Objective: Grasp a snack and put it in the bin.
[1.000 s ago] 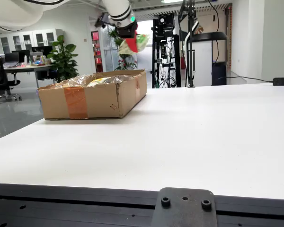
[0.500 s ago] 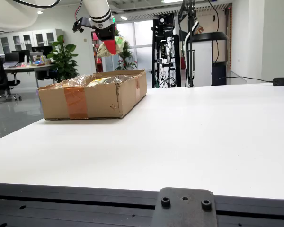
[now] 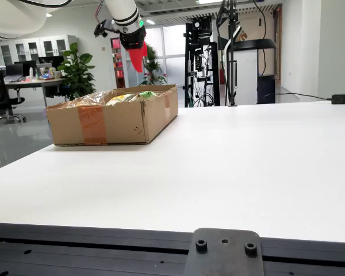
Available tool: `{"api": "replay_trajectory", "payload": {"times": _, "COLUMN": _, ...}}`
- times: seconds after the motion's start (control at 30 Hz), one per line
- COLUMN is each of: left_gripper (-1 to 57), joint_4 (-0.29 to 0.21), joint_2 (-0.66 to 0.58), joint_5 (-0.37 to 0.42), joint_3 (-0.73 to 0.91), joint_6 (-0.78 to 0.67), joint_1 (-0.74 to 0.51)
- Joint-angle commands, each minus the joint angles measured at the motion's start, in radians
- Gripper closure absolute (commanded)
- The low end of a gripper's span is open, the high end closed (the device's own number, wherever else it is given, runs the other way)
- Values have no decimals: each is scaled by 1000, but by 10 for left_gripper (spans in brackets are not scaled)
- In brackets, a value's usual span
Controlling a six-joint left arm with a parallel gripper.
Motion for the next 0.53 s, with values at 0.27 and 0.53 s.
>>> {"api": "replay_trajectory", "payload": {"times": 0.27, "left_gripper": 421, "joint_4": -4, "joint_2": -17, "joint_5": 9, "joint_3": -73, "joint_6": 75, "joint_1": -138}}
{"api": "replay_trajectory", "payload": {"times": 0.53, "left_gripper": 522, "joint_4": -8, "joint_2": -80, "joint_5": 39, "joint_3": -78, "joint_6": 119, "joint_1": -250}}
